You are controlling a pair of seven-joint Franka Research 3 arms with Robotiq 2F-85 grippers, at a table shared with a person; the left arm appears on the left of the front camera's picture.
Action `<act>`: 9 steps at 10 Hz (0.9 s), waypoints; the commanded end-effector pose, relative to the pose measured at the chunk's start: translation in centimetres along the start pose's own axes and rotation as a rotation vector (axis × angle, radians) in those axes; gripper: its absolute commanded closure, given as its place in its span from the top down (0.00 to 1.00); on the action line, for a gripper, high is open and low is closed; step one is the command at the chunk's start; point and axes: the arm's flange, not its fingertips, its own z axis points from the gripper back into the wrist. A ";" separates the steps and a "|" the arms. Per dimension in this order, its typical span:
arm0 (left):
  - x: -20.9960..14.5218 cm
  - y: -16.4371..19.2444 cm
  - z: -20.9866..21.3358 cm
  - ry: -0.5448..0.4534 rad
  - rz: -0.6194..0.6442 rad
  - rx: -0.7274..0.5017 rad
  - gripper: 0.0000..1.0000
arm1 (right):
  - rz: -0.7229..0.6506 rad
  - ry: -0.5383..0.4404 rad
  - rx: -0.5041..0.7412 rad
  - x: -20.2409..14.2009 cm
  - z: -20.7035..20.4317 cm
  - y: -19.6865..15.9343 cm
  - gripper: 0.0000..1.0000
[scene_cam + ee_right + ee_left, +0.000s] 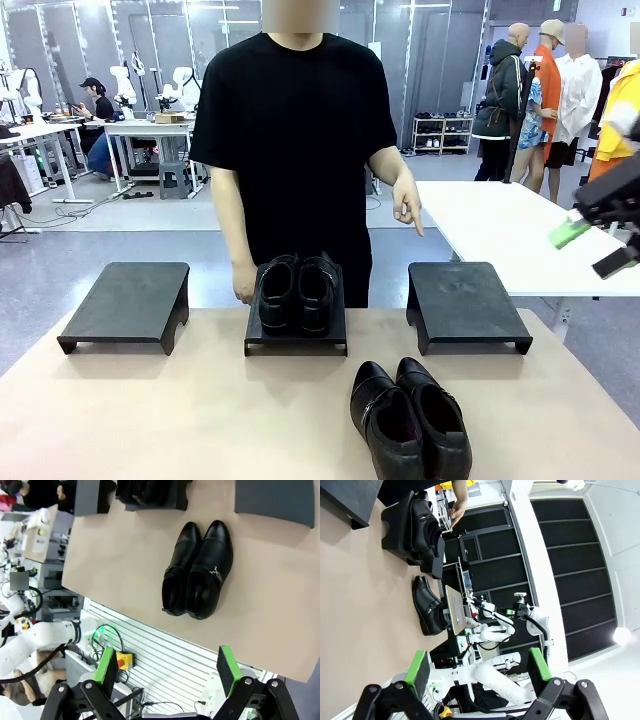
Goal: Place the shoes on the stand as instructed by the person.
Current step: Pick up another pair of Shoes and place it on the Shoes Stand indicated by the person.
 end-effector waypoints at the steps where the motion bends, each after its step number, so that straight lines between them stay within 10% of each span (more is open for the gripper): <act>1: -0.1 -0.1 0.1 0.001 -0.009 -0.016 1.00 | -0.061 0.007 -0.101 0.2 -3.3 1.9 1.00; 9: -0.1 -0.1 0.1 0.001 -0.009 -0.016 1.00 | -0.042 0.007 -0.386 -2.7 -18.1 5.6 1.00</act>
